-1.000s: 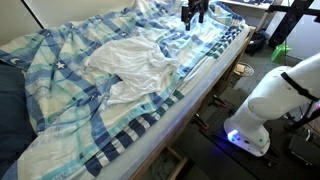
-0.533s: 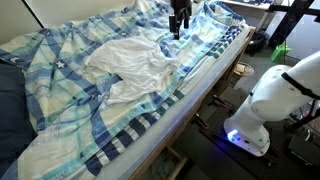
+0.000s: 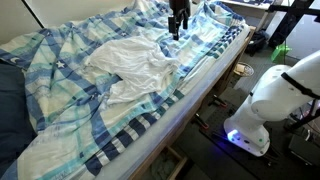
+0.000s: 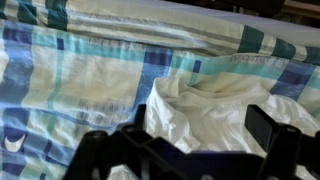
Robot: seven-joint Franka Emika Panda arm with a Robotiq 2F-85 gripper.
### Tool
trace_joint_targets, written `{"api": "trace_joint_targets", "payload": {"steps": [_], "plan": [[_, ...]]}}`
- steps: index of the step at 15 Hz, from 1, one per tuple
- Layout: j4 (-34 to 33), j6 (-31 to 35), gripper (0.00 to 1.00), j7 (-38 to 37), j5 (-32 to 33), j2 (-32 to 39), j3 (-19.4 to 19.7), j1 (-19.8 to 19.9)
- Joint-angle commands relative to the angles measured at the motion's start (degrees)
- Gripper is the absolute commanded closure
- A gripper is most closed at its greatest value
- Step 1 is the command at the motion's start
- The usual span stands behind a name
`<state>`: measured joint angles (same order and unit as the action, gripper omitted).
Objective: Fold the sleeves on the white t-shirt
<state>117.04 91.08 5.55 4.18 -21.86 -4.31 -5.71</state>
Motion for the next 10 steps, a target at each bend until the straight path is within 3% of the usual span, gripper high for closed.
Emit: {"api": "trace_joint_targets", "payload": {"steps": [1, 5, 10], "plan": [[-0.63, 3.07, 0.0, 4.54, 0.01, 1.46, -0.27, -1.3], [-3.33, 5.37, 0.0, 10.87, 0.71, 4.77, -2.06, -4.05], [-6.72, 13.18, 0.0, 19.47, 0.9, 10.62, -5.14, -7.73]]}}
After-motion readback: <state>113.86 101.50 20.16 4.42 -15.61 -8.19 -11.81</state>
